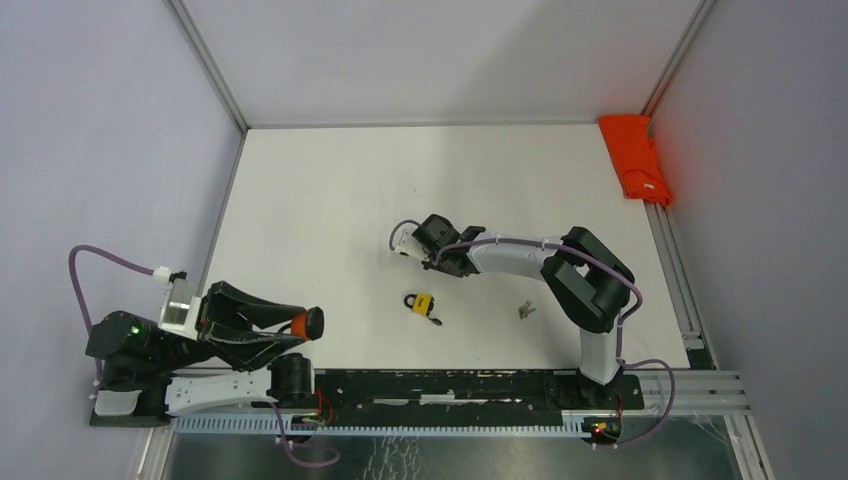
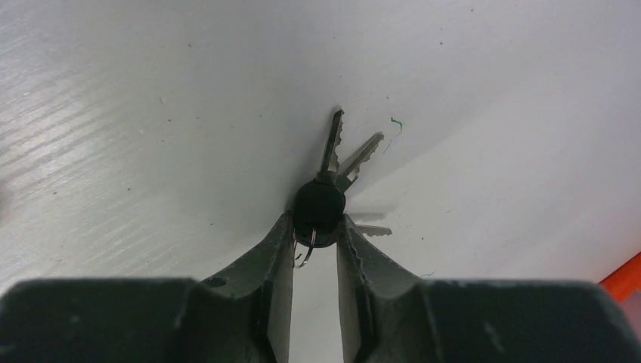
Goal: Unlock with the key
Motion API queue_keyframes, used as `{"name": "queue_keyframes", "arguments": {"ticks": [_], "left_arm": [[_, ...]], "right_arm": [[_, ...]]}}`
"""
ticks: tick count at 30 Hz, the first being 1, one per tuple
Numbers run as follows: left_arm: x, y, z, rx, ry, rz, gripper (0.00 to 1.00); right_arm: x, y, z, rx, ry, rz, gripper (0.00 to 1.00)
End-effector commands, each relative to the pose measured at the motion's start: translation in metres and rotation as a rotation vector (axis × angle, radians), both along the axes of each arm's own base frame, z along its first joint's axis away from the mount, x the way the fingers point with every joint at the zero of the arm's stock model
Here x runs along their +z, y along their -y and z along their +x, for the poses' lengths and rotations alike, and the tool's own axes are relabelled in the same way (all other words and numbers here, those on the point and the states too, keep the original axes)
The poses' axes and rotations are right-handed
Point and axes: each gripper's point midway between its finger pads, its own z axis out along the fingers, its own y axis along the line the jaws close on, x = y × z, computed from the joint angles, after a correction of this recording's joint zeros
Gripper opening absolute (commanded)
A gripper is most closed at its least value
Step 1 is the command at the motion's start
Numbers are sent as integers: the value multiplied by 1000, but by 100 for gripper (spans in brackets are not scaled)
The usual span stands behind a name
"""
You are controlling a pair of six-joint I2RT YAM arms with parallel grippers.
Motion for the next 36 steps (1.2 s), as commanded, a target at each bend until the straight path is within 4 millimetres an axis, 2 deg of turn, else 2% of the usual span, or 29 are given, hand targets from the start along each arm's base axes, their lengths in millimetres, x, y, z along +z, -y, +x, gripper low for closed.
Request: {"name": "queue_keyframes", "arguments": {"ticks": [1, 4, 11, 16, 27, 33, 36], "left_arm": [[23, -13, 0, 6, 3, -88, 2], [23, -12, 0, 5, 3, -87, 2], [21, -12, 0, 4, 1, -84, 2], [19, -10, 1, 8, 0, -76, 2], [15, -9, 3, 19, -5, -60, 2], [11, -8, 5, 30, -11, -51, 2], [9, -7, 7, 39, -15, -44, 2]], "right_arm": [[2, -3, 7, -43, -12, 52, 25], [9, -4, 12, -78, -6, 115, 15], [31, -5, 23, -160, -55, 335, 0], [47, -1, 29, -203, -76, 458, 0], [77, -16, 18, -159, -247, 762, 0], [88, -21, 14, -150, -336, 905, 0], [87, -18, 18, -168, -324, 901, 0]]}}
